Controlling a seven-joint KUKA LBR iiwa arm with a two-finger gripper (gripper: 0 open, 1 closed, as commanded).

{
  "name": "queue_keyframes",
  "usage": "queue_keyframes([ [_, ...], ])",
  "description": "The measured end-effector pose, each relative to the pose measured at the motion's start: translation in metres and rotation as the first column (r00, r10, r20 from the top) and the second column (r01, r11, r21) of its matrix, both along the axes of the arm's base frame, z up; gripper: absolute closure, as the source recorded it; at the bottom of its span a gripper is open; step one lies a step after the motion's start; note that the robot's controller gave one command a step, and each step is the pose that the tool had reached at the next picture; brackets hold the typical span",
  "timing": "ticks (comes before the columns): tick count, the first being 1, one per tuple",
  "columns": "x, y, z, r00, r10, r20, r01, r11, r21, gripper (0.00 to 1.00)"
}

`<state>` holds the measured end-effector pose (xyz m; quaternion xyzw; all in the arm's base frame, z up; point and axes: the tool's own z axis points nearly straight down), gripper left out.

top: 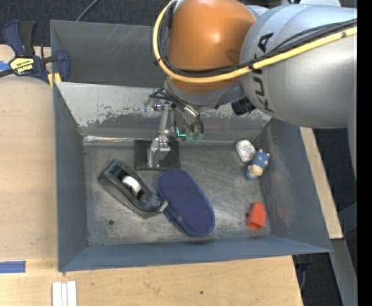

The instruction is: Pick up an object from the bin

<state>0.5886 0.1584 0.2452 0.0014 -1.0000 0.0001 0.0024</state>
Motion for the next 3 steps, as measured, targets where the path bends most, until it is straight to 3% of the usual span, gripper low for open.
queue_keyframes([
  [1, 0.039, -0.054, -0.161, 0.993, 0.120, 0.012, -0.120, 0.993, 0.001, 0.00],
  [2, 0.034, -0.044, -0.169, 0.956, -0.293, -0.001, 0.293, 0.956, 0.008, 0.00],
  [3, 0.034, -0.042, -0.168, 0.958, -0.288, 0.000, 0.288, 0.958, 0.003, 0.00],
])
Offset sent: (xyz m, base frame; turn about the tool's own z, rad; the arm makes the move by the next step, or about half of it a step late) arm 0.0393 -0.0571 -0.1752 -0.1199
